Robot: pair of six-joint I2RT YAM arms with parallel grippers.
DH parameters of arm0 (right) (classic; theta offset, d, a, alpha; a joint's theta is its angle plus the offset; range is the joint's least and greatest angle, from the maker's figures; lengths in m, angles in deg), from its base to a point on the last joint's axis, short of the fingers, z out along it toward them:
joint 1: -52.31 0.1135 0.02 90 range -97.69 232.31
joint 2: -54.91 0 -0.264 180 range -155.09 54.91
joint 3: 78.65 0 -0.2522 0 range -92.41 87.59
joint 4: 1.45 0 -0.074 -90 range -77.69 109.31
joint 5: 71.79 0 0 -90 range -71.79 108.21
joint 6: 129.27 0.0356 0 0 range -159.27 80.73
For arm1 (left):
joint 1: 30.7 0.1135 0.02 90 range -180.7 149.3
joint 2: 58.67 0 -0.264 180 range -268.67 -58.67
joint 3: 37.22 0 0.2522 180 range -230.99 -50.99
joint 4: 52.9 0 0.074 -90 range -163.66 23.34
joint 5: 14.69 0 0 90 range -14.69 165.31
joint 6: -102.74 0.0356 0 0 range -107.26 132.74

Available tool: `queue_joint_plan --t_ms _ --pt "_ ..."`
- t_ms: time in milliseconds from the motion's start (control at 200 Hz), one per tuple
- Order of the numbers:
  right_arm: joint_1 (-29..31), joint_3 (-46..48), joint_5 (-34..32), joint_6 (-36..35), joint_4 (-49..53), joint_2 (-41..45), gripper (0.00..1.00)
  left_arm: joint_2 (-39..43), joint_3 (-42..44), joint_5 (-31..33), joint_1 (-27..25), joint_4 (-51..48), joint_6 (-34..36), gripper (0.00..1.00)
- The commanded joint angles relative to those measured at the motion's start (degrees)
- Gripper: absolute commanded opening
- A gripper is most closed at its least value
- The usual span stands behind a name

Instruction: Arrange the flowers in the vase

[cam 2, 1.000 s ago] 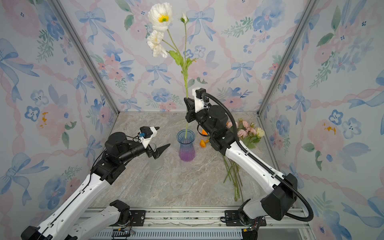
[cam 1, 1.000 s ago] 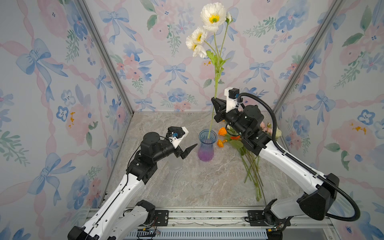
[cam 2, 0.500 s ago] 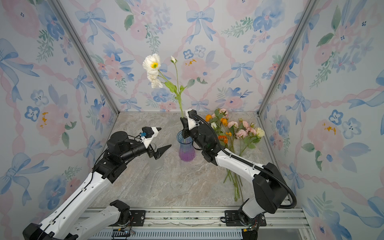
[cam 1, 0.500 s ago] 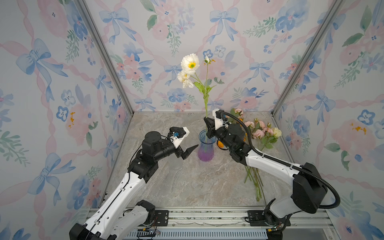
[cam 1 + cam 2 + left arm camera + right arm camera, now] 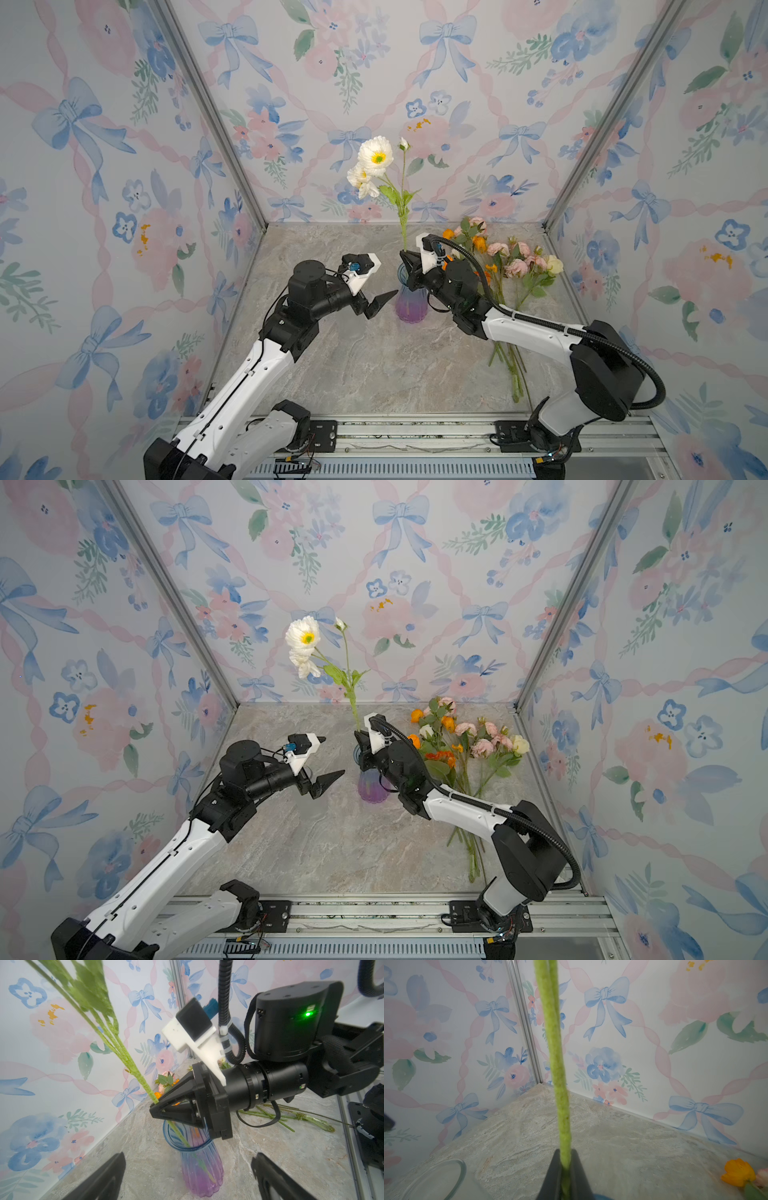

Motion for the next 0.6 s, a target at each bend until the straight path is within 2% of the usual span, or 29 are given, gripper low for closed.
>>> queue_joint_plan --t_ms 0,340,595 --pt "0.75 1.22 -1.05 1.49 -2.0 -0.14 0.14 0.01 -0.72 -1.61 0.41 1.2 -1.42 0.98" --pt "0.76 1.49 -0.95 1.71 0.59 1.29 0.22 0.36 -0.63 -2.14 0.41 1.47 -1.6 0.98" --pt "0.69 1.71 -0.76 1.72 2.31 2.57 0.32 0.19 -0.63 -2.58 0.4 1.61 -1.82 0.98"
